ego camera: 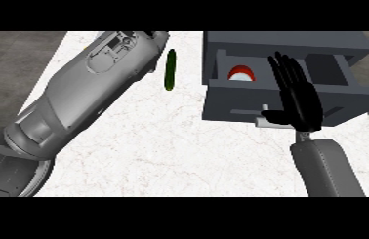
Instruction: Pick up the can, place it into the drawer and close the drawer
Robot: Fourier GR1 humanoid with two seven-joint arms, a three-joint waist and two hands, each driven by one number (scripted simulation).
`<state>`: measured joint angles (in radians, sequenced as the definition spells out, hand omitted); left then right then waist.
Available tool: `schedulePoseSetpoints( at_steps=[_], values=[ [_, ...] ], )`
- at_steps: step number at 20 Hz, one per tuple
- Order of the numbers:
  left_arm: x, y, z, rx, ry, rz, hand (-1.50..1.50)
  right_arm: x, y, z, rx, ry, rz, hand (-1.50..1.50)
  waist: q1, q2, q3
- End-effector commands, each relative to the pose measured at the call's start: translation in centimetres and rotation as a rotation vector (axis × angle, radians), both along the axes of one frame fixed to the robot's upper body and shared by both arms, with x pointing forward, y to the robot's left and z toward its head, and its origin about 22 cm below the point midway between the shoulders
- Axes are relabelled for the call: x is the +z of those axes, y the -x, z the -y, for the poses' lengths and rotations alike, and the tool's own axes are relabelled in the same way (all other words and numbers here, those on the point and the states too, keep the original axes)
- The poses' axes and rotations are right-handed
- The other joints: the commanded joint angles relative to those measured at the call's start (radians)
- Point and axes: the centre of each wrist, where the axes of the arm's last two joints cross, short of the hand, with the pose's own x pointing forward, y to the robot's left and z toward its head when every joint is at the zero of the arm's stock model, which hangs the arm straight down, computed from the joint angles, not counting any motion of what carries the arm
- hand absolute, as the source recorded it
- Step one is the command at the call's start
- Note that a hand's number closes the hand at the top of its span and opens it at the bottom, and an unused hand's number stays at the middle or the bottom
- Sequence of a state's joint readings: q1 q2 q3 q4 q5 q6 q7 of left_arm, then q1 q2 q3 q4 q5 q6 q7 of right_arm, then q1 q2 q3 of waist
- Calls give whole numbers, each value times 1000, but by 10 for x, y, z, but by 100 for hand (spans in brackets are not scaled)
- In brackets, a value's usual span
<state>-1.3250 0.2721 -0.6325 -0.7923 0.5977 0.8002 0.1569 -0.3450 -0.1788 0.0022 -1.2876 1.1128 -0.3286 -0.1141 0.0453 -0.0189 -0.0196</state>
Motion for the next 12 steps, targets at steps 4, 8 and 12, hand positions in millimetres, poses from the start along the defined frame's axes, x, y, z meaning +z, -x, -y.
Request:
schedulePoseSetpoints(
  at_steps=[4,8,12],
  values=[
    [-11,6,-32,5,10,-40,-150,-40,-16,-11,-43,38,-58,-150,3,20,20],
    [9,11,-33,-5,-5,-21,-150,-39,-39,-13,-81,47,-9,-150,25,25,22],
    [-21,23,-38,-9,13,-46,-150,-24,-62,-7,-108,34,37,-150,33,27,21]
  ],
)
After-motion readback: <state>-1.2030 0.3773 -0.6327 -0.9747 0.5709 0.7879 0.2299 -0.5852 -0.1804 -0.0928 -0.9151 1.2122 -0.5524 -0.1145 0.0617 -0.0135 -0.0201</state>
